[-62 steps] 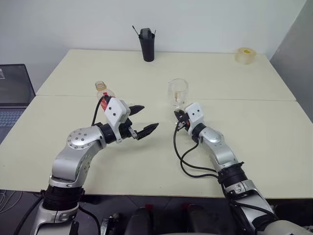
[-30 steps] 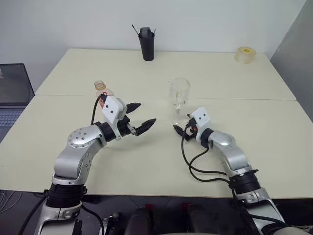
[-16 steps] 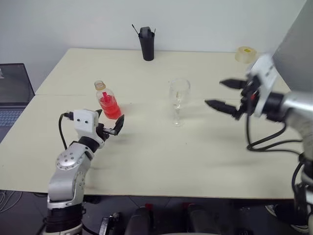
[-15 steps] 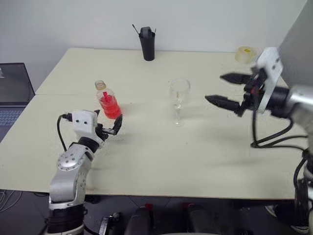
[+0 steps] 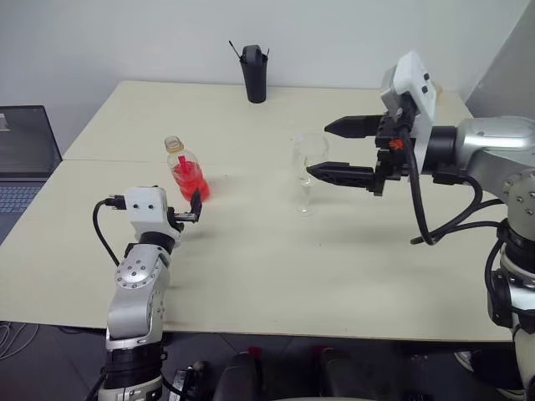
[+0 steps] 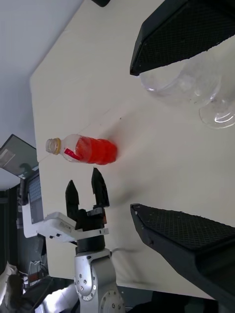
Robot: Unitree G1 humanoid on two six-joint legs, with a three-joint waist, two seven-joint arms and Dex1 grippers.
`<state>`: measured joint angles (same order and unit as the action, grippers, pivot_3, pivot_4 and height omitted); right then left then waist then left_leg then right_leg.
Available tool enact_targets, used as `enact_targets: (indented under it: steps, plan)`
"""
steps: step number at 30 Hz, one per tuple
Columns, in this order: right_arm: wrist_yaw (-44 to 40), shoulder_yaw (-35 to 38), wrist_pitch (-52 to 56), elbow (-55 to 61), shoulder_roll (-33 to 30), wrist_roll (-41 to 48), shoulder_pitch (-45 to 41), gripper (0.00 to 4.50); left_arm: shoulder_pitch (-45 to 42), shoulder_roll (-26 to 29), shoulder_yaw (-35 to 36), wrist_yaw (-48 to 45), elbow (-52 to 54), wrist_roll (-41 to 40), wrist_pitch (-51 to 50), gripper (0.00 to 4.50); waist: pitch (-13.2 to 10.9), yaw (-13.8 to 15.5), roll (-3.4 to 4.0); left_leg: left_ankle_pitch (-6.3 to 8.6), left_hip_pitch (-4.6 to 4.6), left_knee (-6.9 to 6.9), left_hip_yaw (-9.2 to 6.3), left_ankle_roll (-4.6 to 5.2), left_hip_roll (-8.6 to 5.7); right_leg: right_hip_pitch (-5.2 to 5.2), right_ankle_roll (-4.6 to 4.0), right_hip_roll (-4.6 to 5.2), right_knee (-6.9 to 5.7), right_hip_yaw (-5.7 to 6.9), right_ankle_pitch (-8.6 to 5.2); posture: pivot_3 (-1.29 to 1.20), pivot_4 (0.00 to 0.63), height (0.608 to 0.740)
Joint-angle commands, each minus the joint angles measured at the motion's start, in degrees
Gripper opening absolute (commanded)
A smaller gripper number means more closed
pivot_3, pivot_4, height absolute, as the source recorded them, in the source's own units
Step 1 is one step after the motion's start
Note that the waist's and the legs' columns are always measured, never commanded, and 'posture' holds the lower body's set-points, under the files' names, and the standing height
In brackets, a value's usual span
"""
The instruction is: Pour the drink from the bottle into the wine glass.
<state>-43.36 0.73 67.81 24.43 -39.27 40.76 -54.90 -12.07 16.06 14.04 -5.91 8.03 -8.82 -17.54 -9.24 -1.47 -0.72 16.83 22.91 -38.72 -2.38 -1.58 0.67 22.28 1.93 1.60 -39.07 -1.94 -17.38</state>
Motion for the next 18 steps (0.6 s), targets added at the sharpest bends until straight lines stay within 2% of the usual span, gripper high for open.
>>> enact_targets:
  steps: [1,10,18]
  plan:
    - [0.5,0.3,-1.6,0.5,0.0,0.2,-0.8,4.48,-2.9,0.5,0.2,0.4,-2.3,0.6,1.3,4.5,0.0,0.0,0.0,0.0,0.01,0.0,0.0,0.0,0.0,0.0,0.0,0.0,0.01,0.0,0.0,0.0,0.15,0.74]
    - [1.4,-1.0,-2.2,0.2,-0.2,-0.4,-1.5,4.48,-10.8,2.5,-1.0,-2.2,-16.0,1.4,5.1,4.5,0.0,-0.1,0.0,-0.01,0.01,0.0,0.01,-0.01,-0.01,0.02,0.0,-0.02,0.01,-0.02,0.0,0.0,0.15,0.74]
    - [2.5,-1.5,-2.0,0.8,0.1,-0.5,-2.0,4.48,-15.6,4.0,-2.0,-4.7,-23.7,2.0,8.6,4.5,0.0,-0.1,0.0,-0.01,0.01,0.01,0.0,-0.02,0.0,0.03,0.0,-0.01,0.01,0.0,0.0,0.0,0.15,0.74]
